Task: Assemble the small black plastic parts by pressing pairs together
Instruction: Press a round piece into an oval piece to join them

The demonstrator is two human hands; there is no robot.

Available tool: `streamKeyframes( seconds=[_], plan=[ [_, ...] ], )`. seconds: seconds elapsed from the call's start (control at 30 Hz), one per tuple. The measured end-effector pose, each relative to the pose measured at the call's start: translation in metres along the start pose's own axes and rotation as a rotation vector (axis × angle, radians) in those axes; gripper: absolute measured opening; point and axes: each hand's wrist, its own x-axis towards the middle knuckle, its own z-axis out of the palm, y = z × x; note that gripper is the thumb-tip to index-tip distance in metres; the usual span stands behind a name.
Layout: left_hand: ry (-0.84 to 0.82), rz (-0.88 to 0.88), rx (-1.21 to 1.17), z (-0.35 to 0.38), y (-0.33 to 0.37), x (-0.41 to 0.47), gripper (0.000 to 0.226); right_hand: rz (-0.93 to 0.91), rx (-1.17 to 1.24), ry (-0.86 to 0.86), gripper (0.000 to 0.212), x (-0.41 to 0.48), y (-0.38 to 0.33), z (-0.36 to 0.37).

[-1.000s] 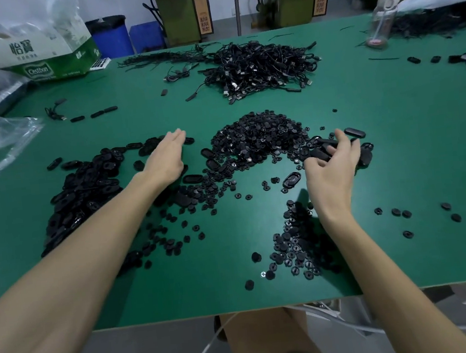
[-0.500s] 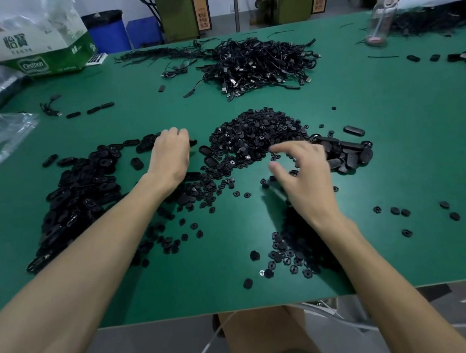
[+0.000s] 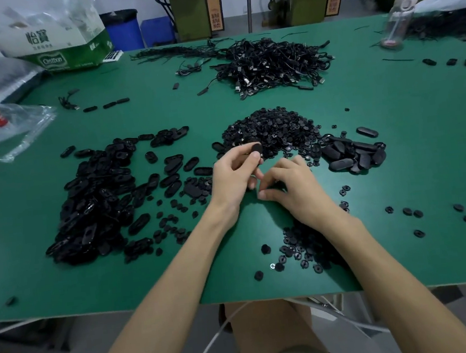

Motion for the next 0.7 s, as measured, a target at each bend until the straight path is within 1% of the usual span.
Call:
streamKeyframes(
  seconds=[0.07,0.13,0.23,0.37,0.53,0.7],
  plan=[
    [0.059,-0.014,-0.081,-0.003,-0.002,0.001,0.019,0.029,0.028,0.015,0.012,0.0,0.001,-0.001],
    [0.066,-0.018,-0.086,-0.004,-0.002,-0.001,0.018,0.076,0.102,0.065,0.013,-0.001,0.001,-0.004],
    [0.04,0.011,0.014,-0.003,-0.006,-0.003,0.018,0.107,0.195,0.183,0.011,-0.004,0.001,-0.007],
    [-0.001,0.047,0.098,-0.004,-0.008,-0.004,0.027,0.145,0.431,0.301,0.005,-0.006,-0.001,-0.012],
    [-0.031,0.051,0.105,-0.004,-0.01,-0.004,0.023,0.216,0.678,0.353,0.003,-0.006,-0.002,-0.016],
    [-0.053,0.062,0.101,-0.004,-0.011,-0.004,0.021,0.259,0.742,0.393,0.005,-0.007,0.0,-0.017]
  ],
)
